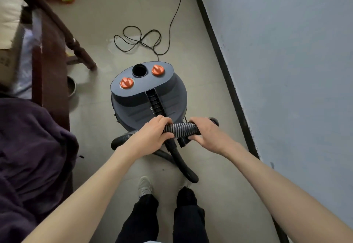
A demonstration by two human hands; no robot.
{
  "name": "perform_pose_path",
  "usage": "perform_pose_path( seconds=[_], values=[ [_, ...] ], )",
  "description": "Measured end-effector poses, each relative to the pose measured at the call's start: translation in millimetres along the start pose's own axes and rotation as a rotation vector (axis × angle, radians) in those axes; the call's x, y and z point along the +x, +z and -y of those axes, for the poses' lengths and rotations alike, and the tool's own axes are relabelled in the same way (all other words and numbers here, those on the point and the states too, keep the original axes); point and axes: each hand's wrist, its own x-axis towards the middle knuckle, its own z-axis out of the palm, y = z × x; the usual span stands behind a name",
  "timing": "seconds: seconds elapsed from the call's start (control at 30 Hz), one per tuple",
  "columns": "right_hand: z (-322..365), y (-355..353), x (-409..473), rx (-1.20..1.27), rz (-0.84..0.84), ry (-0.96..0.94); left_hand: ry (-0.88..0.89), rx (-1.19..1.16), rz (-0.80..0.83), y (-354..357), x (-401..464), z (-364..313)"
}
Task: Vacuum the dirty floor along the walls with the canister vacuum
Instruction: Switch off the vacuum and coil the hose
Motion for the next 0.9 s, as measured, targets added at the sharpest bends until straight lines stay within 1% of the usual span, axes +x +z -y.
perform_pose_path(
  seconds=[0.1,0.23,0.3,0.4,0.47,0.57,0.63,0.73,0.8,0.9],
  values=[
    [-27.1,4.5,1.0,-0.005,0.029,-0.088,-0.067,-0.030,0.000,16.6,-1.0,10.0],
    [-82.4,3.7,-6.0,-0.011,0.075,-0.105,-0.263,0.034,0.065,52.1,-4.3,35.5],
    [-104.0,3.8,-4.5,-0.024,0.114,-0.079,-0.319,-0.014,0.008,68.7,-0.2,37.5],
    [-121.2,12.0,2.4,-0.041,0.191,-0.036,-0.313,-0.082,-0.158,80.9,13.3,25.1],
    [-119.7,19.7,6.9,-0.031,0.227,-0.025,-0.311,-0.112,-0.210,87.2,19.5,14.3],
    [-112.3,32.0,16.6,0.008,0.221,-0.022,-0.328,-0.144,-0.270,105.8,21.3,11.4],
    [-112.1,44.5,24.8,-0.032,0.265,-0.038,-0.321,-0.160,-0.330,122.1,18.1,20.7],
    [-114.5,68.1,37.5,-0.119,0.335,-0.070,-0.326,-0.110,-0.402,141.3,16.0,40.0],
    [-114.9,82.0,46.4,-0.122,0.346,-0.056,-0.351,-0.080,-0.452,150.6,18.6,51.2],
    [-116.9,100.0,59.2,-0.138,0.355,-0.025,-0.380,-0.090,-0.484,163.0,26.0,66.8]
  ],
)
